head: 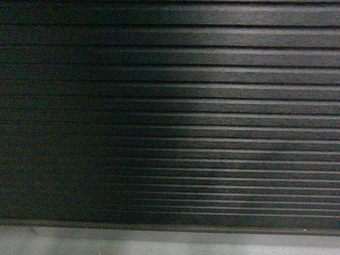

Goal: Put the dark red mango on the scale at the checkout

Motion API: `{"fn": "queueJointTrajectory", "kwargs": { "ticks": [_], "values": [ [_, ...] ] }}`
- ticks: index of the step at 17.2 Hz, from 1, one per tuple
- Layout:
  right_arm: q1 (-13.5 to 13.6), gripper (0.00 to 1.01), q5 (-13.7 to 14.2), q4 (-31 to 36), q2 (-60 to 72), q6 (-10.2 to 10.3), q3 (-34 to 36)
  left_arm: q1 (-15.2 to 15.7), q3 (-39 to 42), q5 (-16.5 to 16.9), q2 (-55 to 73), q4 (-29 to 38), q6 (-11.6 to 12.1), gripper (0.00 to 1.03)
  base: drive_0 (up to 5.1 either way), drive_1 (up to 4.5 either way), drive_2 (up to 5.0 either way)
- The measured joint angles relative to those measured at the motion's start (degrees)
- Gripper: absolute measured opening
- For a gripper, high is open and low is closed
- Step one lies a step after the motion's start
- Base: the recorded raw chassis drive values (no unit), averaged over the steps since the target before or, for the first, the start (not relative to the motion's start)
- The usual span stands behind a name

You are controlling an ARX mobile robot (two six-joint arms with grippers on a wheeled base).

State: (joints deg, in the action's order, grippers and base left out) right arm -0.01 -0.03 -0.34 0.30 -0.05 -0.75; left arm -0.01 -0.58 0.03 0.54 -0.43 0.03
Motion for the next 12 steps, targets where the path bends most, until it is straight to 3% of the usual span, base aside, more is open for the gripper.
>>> {"fn": "queueJointTrajectory", "kwargs": {
  "ticks": [12],
  "values": [
    [0.0,0.98,0.02,0.07,0.0,0.02,0.0,0.0,0.0,-0.04,0.0,0.09,0.0,0.98,0.0,0.0,0.0]
  ]
}}
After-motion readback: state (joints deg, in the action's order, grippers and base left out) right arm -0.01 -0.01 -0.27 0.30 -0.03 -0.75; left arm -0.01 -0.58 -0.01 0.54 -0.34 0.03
